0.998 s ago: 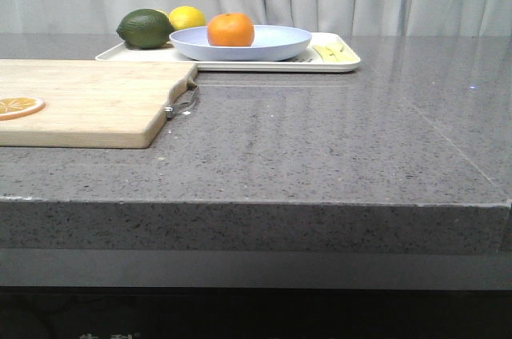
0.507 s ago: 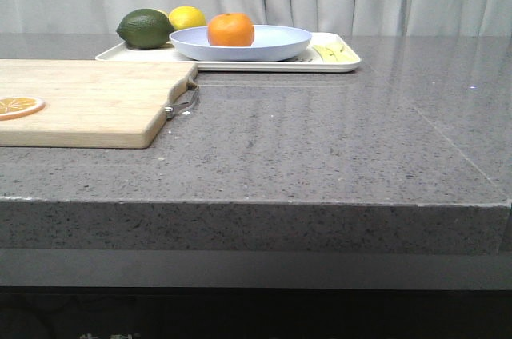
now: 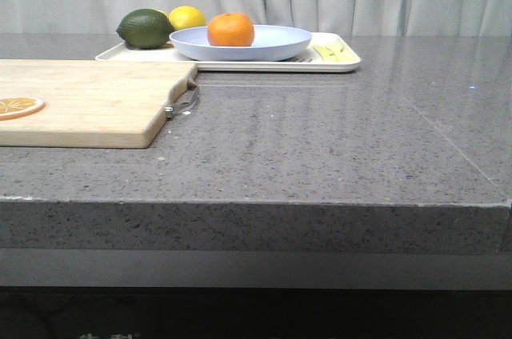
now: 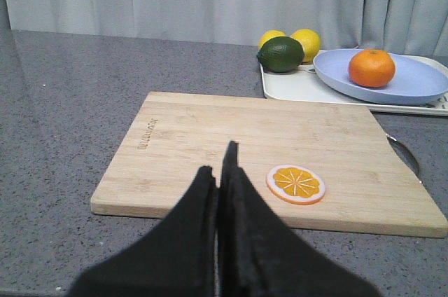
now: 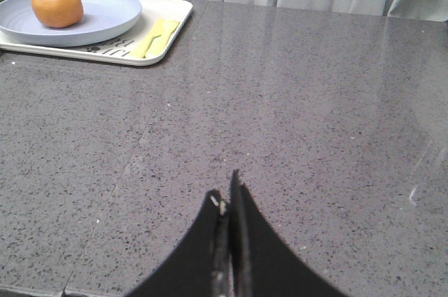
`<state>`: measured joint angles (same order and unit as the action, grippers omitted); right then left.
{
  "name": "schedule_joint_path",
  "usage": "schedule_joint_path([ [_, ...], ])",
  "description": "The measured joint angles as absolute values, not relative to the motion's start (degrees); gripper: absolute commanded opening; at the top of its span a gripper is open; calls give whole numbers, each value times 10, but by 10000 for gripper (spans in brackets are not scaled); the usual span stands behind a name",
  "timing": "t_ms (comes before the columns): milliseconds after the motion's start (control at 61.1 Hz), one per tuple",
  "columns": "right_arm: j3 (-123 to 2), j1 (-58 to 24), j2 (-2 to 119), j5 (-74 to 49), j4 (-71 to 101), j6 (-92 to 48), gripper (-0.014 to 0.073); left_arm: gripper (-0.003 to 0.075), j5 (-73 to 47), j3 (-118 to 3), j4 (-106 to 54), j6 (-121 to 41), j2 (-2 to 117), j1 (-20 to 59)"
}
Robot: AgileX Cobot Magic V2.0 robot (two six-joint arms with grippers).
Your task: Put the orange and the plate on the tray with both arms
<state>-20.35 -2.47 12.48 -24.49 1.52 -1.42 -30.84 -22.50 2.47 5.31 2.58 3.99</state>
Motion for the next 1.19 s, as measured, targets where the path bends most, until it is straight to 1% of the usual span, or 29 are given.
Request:
schedule_joint_path([
  [131, -203, -25, 125, -245, 15, -15, -69, -17, -293, -206, 24, 53, 9, 40],
  [409, -203, -25, 124, -245, 15, -15, -69, -17, -252, -118, 7, 53, -2, 40],
  [638, -203, -25, 124, -245, 15, -15, -69, -17, -198, -42, 5, 53, -2, 40],
  [769, -203, -25, 124, -245, 15, -15, -69, -17, -148, -1, 0, 53, -2, 40],
  [965, -203, -25, 124, -245, 15, -15, -69, -17, -111, 1, 0, 53, -2, 40],
  [1194, -203, -25, 124, -245, 15, -15, -69, -17, -107, 1, 0, 53, -2, 40],
])
